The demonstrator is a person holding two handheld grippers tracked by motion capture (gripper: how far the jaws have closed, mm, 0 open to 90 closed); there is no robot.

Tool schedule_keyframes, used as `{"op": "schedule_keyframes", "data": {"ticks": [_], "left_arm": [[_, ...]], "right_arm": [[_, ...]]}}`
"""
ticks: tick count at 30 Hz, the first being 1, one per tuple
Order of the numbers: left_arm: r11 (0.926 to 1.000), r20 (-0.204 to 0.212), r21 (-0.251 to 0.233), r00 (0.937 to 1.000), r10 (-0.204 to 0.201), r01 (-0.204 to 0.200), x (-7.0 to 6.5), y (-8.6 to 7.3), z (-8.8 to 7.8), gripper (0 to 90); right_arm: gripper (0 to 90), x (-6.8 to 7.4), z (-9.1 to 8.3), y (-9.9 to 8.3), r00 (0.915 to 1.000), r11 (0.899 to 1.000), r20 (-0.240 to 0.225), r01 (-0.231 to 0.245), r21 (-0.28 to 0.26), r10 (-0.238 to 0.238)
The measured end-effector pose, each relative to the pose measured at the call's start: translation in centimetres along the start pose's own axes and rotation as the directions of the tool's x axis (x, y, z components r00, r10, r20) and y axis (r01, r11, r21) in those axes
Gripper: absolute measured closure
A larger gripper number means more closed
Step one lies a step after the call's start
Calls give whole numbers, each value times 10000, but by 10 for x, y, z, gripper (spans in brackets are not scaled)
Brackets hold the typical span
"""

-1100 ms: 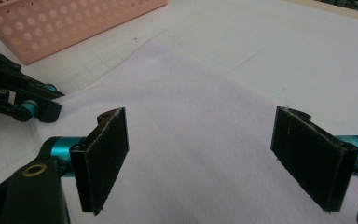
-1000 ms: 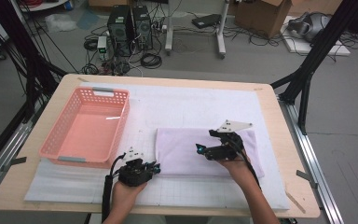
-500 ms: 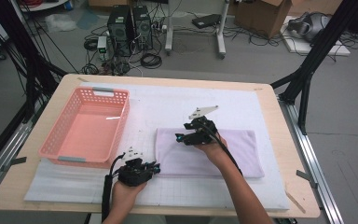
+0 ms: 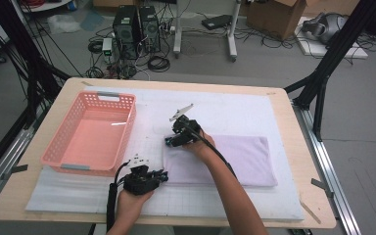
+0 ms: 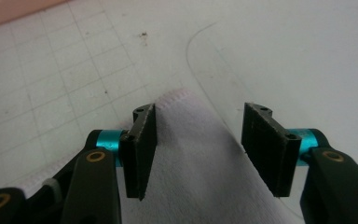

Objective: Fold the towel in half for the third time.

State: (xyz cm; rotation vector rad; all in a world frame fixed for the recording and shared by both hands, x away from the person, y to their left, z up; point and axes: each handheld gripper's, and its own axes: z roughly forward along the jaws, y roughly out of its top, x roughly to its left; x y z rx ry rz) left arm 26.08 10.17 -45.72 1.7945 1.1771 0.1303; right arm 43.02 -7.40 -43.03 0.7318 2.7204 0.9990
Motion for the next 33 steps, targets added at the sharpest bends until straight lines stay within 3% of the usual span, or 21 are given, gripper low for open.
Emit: {"op": "schedule_keyframes", "data": {"ticks": [1, 6, 8, 10, 13, 18, 23, 28, 33], "left_arm": [[10000, 15, 30, 10000, -24, 24, 1, 0, 0, 772], [9997, 36, 64, 9997, -231, 231, 2, 0, 0, 765], [9997, 5, 50, 9997, -247, 247, 2, 0, 0, 768], [9996, -53, 137, 9997, -232, 232, 1, 1, -1, 792], [9997, -65, 79, 9997, -222, 223, 2, 3, -6, 813], [9974, 342, -570, 9986, -414, 433, 4, 11, -27, 817], [9906, 845, -1163, 9945, -618, 715, 4, 17, -45, 817], [9860, 1207, -1610, 9924, -249, 443, -7, 30, -57, 817], [9846, 1499, -1745, 9886, 166, 100, -20, 47, -49, 816]], "right_arm": [[476, 0, 3, 2, 10000, 9999, -18, 96, 119, -95], [754, -1, 6, 9, 9976, 9988, -570, 403, 289, -386], [829, 1, 6, 11, 9962, 9968, -530, 707, 366, -687], [839, 2, 5, 12, 9972, 9975, -461, 611, 367, -594], [840, 4, 0, 13, 9981, 9993, -505, 347, -128, -353], [841, 9, -13, 21, 9966, 9941, -644, 439, -996, -505], [840, 15, -28, 31, 9945, 9819, -866, 416, -1850, -584], [840, 21, -50, 40, 9923, 9657, -985, 483, -2551, -757], [839, 14, -71, 39, 9944, 9566, -829, 393, -2887, -659]]}}
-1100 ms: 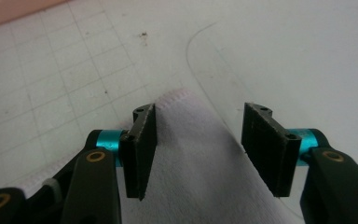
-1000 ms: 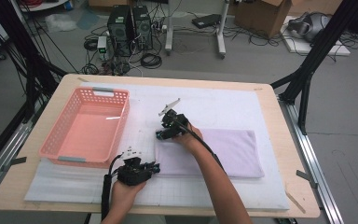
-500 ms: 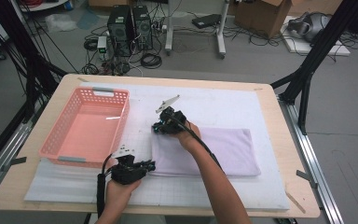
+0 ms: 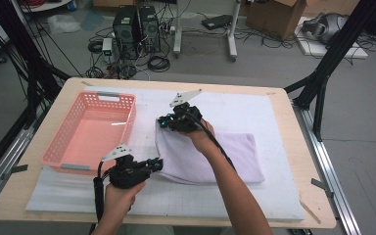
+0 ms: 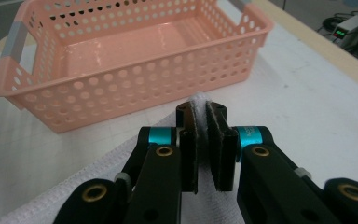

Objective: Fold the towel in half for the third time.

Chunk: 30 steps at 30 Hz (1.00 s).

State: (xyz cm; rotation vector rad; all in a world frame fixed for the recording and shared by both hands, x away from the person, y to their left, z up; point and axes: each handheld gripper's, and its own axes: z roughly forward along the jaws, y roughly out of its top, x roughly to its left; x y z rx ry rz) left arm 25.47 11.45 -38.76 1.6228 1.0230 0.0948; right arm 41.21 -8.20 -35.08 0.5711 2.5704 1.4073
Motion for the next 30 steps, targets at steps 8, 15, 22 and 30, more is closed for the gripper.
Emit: {"op": "schedule_keyframes", "data": {"ticks": [8, 15, 22, 30], "left_arm": [[9974, 247, 408, 9980, 579, -589, -17, 14, 41, 815], [9936, 433, 827, 9963, 736, -770, -28, 16, 76, 814], [9895, 577, 1141, 9950, 820, -882, -38, 16, 106, 812], [9837, 641, 1374, 9921, 1077, -1157, -51, 10, 135, 805]], "right_arm": [[838, -22, -38, -14, 9962, 9994, 797, -341, -104, 348], [837, -39, -59, -37, 9875, 9974, 1407, -716, 18, 707], [836, -53, -74, -59, 9756, 9938, 1912, -1110, 72, 1076], [836, -65, -90, -84, 9636, 9898, 2292, -1425, 53, 1375]]}}
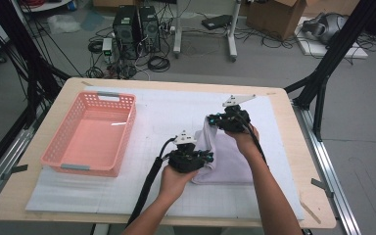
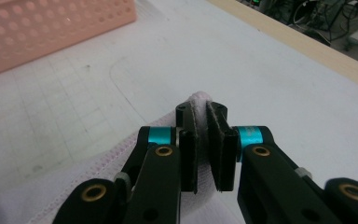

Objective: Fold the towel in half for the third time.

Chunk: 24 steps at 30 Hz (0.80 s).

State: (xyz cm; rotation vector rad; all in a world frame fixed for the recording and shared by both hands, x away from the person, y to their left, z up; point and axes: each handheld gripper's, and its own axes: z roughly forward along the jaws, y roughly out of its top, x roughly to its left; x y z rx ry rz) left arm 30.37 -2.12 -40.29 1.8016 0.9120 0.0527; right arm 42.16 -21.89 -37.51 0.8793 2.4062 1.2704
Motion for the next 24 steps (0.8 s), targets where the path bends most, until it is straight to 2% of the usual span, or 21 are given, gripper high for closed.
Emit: {"op": "schedule_keyframes", "data": {"ticks": [4, 8, 9, 13, 19, 24], "left_arm": [[9999, 37, 42, 9999, 102, -103, -5, -2, 13, 779], [9993, 105, -76, 9993, 372, -371, -10, -3, 16, 637], [9972, 67, -132, 9973, 733, -732, -11, -3, 15, 589], [9930, -73, -371, 9937, 1119, -1121, -10, -3, 5, 464], [9881, -395, -655, 9898, 1368, -1392, 2, -7, -15, 435], [9903, -664, -656, 9908, 1180, -1224, 17, -21, -26, 427]], "right_arm": [[836, -8, -6, -12, 9996, 9998, 229, -148, 147, 145], [836, -17, -11, -23, 9988, 9994, 392, -287, 214, 278], [837, -19, -13, -26, 9986, 9992, 431, -308, 271, 296], [837, -26, -18, -34, 9975, 9989, 618, -367, 294, 348], [836, -40, -30, -50, 9910, 9967, 1129, -756, 313, 716], [831, -48, -41, -63, 9838, 9943, 1552, -973, 426, 896]]}}
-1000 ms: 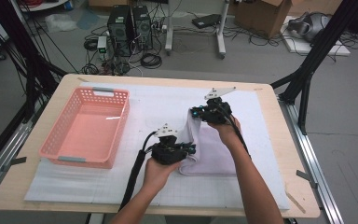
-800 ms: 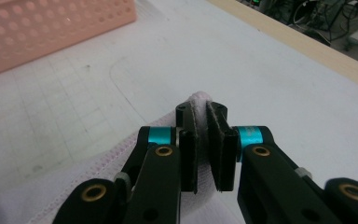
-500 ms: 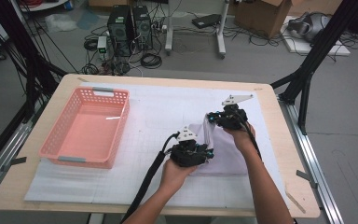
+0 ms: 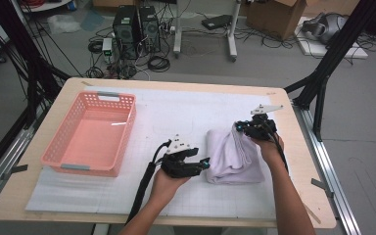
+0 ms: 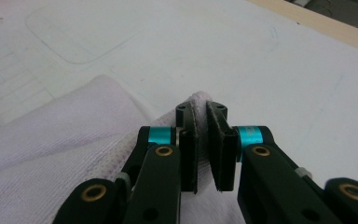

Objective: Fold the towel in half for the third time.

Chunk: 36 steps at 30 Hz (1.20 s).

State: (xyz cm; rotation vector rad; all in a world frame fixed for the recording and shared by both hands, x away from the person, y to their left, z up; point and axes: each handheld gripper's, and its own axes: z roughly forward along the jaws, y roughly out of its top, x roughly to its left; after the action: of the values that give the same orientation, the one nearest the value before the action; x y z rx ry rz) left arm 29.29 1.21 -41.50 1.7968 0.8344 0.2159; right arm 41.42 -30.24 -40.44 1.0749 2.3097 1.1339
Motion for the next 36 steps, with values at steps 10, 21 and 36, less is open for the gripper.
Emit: {"op": "schedule_keyframes", "data": {"ticks": [10, 21, 36], "left_arm": [[9997, -222, -191, 9996, -151, 147, 17, -19, -19, 418], [9993, -459, -369, 9989, -122, 105, 31, -29, -40, 410], [9989, -573, -456, 9983, -73, 47, 35, -35, -58, 409]], "right_arm": [[616, -1, -27, -14, 9955, 9979, 722, -605, -219, 620], [457, 34, -74, -56, 9919, 9933, 576, -1120, -298, 1136], [843, 63, -93, -92, 9867, 9865, 380, -1596, 365, 1582]]}}
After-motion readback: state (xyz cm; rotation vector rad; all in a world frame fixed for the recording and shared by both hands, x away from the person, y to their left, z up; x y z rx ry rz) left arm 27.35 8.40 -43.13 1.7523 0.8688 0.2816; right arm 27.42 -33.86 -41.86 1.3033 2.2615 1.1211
